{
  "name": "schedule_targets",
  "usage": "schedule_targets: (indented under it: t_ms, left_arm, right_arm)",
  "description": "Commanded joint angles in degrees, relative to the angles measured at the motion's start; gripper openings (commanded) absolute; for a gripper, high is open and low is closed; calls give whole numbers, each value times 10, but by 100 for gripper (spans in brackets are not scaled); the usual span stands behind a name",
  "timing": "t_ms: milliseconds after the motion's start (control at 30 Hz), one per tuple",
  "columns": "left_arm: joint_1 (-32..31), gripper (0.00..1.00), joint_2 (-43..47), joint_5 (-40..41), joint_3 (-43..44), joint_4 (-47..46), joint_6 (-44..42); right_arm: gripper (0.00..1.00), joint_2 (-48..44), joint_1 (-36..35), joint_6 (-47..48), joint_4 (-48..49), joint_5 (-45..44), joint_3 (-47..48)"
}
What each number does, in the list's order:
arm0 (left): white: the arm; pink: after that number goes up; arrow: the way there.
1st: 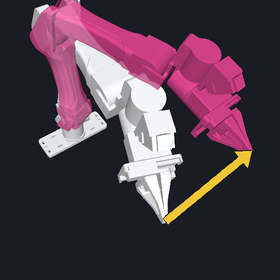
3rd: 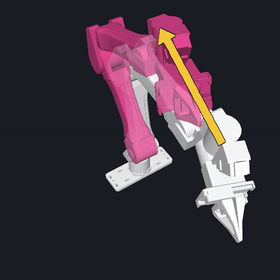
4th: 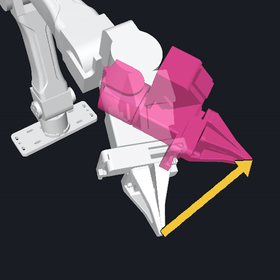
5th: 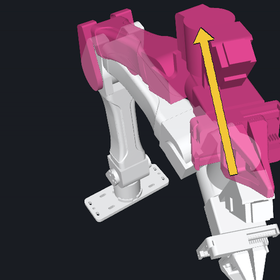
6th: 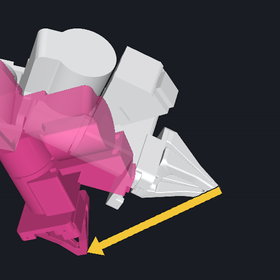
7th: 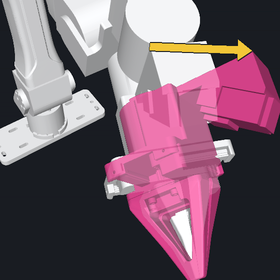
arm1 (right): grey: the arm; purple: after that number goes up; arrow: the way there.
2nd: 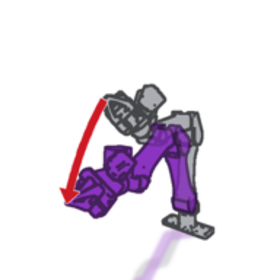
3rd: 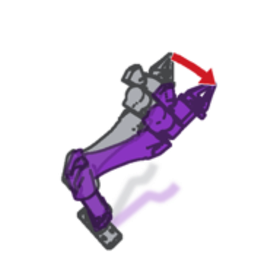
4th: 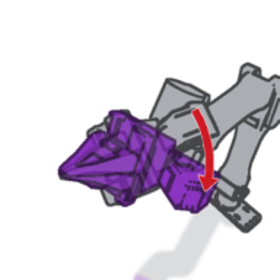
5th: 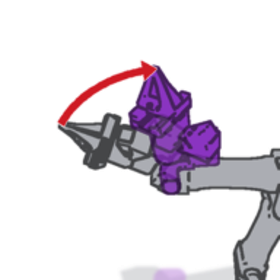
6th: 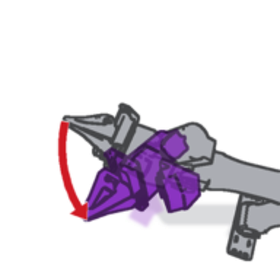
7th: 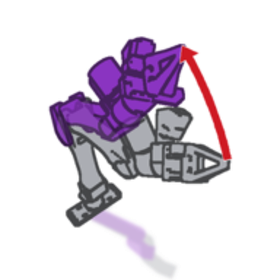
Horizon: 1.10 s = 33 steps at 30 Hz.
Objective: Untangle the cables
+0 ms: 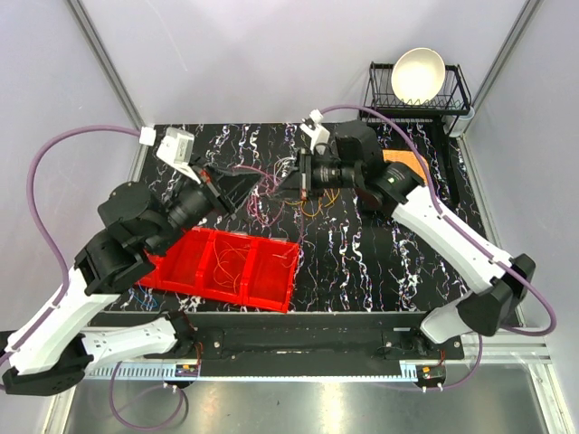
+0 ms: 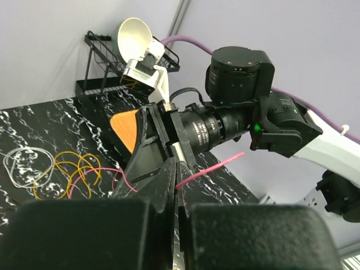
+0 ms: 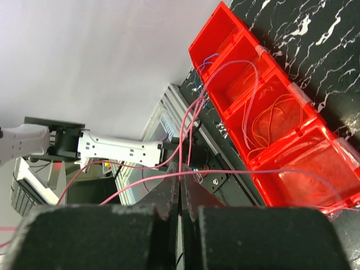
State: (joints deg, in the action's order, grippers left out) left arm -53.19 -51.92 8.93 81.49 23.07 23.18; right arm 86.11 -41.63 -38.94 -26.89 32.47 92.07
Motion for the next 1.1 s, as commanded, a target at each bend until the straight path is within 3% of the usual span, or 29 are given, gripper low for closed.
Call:
schedule_targets:
  t_ms: [0,300,733,1067]
  left_arm:
    - [-24,0,38,24,-26,-27,29]
    - [-83,0,85,45,-110,-21,80]
    - [-97,0,72,-3,-38,-18,23]
    - [-97,0,116,14,-47,7,13]
  right_arm:
    - [0,-56,-4,2,5,3,-47]
    - [0,-95,-6,2,3,6,-115]
    - [0,-51,-12,21,-56,-4,44]
    - [0,-19,-42,15,-62,-8,76]
